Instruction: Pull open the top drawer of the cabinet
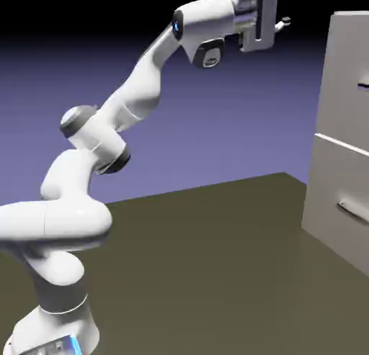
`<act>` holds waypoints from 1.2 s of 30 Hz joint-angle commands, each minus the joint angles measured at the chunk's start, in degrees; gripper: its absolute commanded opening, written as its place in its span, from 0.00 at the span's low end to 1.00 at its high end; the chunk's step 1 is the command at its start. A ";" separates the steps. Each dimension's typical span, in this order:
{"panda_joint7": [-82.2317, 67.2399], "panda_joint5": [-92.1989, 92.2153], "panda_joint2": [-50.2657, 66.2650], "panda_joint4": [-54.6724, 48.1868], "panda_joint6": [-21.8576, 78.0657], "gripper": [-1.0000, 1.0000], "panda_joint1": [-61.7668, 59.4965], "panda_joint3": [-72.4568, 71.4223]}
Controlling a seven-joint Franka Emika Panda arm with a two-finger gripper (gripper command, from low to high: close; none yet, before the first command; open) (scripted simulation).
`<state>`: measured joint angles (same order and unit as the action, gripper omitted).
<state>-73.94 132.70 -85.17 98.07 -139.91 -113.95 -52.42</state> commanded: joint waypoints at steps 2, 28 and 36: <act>-4.22 4.81 -1.90 -2.28 1.24 0.50 -4.16 -1.90; -19.65 23.60 -8.75 -16.00 4.04 0.00 -23.08 -9.18; -22.62 23.55 -11.29 0.60 11.31 0.00 -14.10 -9.07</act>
<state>-96.47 156.09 -96.45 98.67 -128.57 -128.04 -61.49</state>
